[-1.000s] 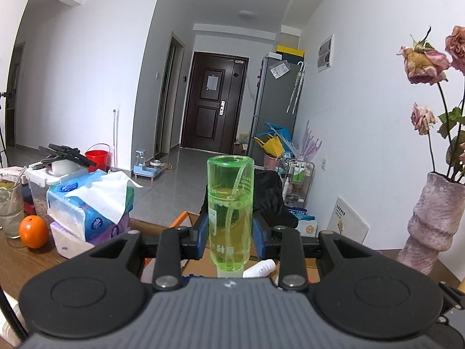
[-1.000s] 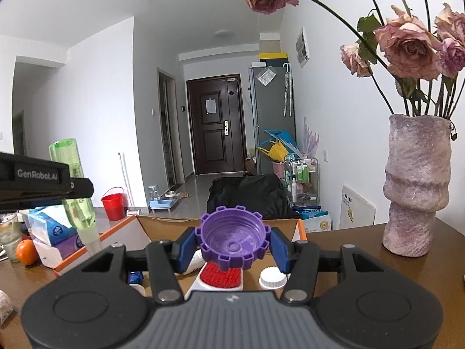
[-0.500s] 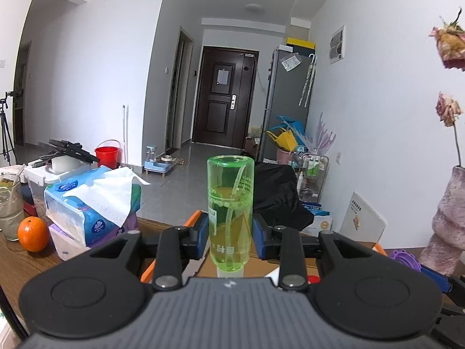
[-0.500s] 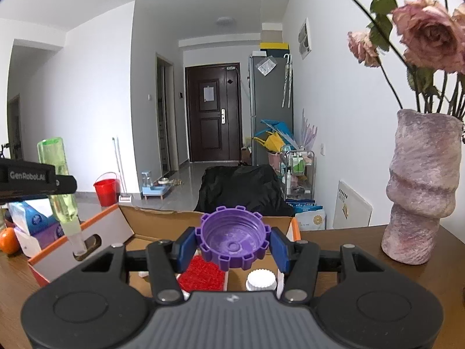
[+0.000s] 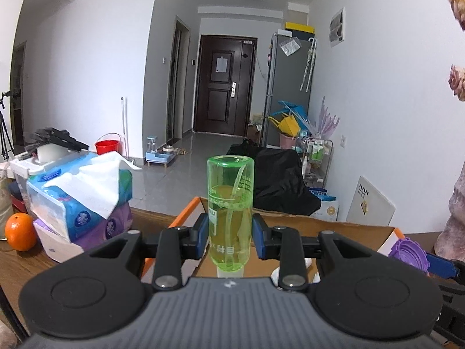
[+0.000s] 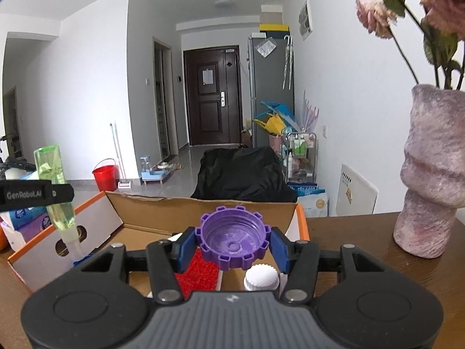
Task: Organize rigid objects
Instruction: 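Open the left tool to drop the green bottle while the right tool drops the purple cap, then withdraw both open tools from the box back over the table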
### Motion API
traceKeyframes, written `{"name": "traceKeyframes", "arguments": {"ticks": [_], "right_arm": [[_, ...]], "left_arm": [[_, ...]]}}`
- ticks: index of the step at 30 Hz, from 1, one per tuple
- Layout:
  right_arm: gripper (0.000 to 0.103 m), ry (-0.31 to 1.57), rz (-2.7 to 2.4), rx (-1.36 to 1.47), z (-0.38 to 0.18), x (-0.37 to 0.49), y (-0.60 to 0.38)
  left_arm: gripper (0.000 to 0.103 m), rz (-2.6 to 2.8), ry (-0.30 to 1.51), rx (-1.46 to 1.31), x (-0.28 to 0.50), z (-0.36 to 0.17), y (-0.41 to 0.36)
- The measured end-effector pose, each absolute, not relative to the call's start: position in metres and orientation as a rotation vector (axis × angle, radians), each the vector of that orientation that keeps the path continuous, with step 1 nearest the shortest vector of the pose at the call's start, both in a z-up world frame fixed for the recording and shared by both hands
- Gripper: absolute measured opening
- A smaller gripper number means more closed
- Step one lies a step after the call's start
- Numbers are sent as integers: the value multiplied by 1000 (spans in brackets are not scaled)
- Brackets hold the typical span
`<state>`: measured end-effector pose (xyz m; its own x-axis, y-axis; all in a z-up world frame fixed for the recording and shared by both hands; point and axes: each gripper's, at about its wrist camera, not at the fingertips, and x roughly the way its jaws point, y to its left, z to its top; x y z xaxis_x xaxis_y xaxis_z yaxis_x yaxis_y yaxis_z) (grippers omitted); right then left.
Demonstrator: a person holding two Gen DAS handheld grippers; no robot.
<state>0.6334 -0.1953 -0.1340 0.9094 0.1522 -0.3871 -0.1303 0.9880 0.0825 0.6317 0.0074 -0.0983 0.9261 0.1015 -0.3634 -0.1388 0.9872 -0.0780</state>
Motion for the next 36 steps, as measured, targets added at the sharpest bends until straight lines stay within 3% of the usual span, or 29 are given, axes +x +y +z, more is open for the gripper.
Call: {"name": "traceKeyframes", "arguments": {"ticks": [13,14,15,16,17,18,19,23,36], "right_arm": [[53,422,161,38,-139,639,-188],[53,424,161,37,-139,639,-188],[54,426,161,34,-139,639,-187],[60,430,162,30,-138,640,-188],[76,437,168,29,-139,640,-188],[84,436,168,33,-138,640,-188],[91,425,165,34,-138,638,-188],[98,414,170,38,-136,635,-189],[101,410,145,33,-138,635,-189]], "left_arm": [[32,114,396,-100,641,-106,8],[38,110,403,-108,641,-107,9],[58,105,406,-116,641,-106,10],[73,105,406,-121,640,-106,10],[97,107,397,-124,638,-105,11],[103,113,375,-127,635,-103,11],[103,122,356,-125,632,-102,10],[103,122,355,-101,631,-100,8],[103,146,361,-58,631,-102,9]]}}
